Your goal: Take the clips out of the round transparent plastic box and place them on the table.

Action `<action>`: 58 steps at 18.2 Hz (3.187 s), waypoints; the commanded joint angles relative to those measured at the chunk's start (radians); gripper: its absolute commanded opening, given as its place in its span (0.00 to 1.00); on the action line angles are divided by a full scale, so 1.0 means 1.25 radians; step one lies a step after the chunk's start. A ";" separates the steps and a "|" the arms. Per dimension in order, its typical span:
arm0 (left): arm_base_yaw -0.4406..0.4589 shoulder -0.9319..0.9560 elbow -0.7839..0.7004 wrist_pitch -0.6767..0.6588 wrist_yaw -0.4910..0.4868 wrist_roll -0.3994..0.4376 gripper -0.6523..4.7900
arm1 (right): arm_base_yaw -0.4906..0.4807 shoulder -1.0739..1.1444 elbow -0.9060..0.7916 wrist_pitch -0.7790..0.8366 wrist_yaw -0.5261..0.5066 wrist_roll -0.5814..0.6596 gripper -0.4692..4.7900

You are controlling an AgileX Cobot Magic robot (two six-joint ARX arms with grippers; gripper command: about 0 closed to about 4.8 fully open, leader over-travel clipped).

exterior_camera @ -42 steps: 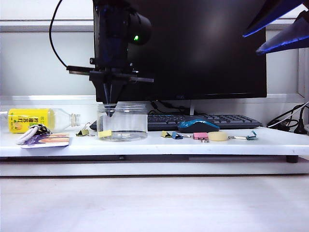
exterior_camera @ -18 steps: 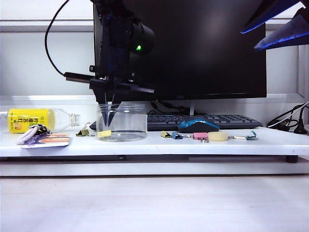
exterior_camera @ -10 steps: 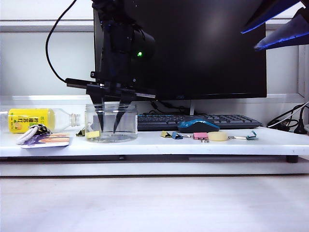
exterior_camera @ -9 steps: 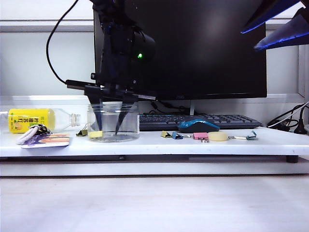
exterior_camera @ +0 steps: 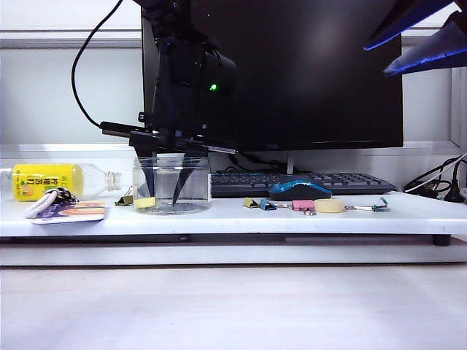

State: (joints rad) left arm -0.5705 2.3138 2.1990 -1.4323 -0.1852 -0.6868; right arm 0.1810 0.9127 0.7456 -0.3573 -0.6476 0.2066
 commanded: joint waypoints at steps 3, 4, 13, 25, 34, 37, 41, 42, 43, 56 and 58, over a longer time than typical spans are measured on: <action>-0.008 0.005 -0.001 -0.005 -0.018 0.002 0.38 | 0.000 -0.001 0.002 0.014 -0.002 -0.004 0.49; -0.009 0.004 -0.001 -0.005 -0.026 0.005 0.38 | 0.000 -0.001 0.002 0.014 -0.002 -0.004 0.49; -0.019 0.002 0.003 -0.005 -0.051 0.020 0.38 | 0.000 -0.001 0.002 0.014 -0.005 -0.004 0.49; -0.023 0.003 0.049 -0.006 -0.086 0.042 0.35 | 0.000 -0.001 0.002 0.011 -0.005 -0.004 0.49; -0.024 0.003 0.045 -0.009 -0.109 0.104 0.35 | 0.000 -0.001 0.002 0.013 -0.004 -0.004 0.49; -0.024 0.003 0.040 -0.009 -0.109 0.107 0.36 | 0.000 -0.001 0.002 0.013 -0.004 -0.004 0.49; -0.023 0.003 -0.008 -0.009 -0.109 0.104 0.36 | 0.000 -0.001 0.002 0.013 -0.001 -0.004 0.49; -0.023 0.003 -0.008 -0.009 -0.113 0.103 0.36 | 0.000 -0.001 0.002 0.013 -0.001 -0.004 0.49; -0.021 0.003 -0.008 -0.009 -0.112 0.103 0.36 | 0.000 -0.001 0.002 0.013 -0.001 -0.004 0.49; -0.017 0.013 -0.011 -0.009 -0.052 0.083 0.35 | 0.000 -0.001 0.002 0.008 -0.001 -0.004 0.49; -0.015 0.017 -0.013 -0.009 -0.046 0.083 0.35 | 0.000 -0.001 0.002 0.008 -0.001 -0.004 0.49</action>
State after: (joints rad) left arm -0.5888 2.3173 2.1925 -1.4323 -0.2573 -0.5808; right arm 0.1810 0.9131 0.7456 -0.3576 -0.6476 0.2043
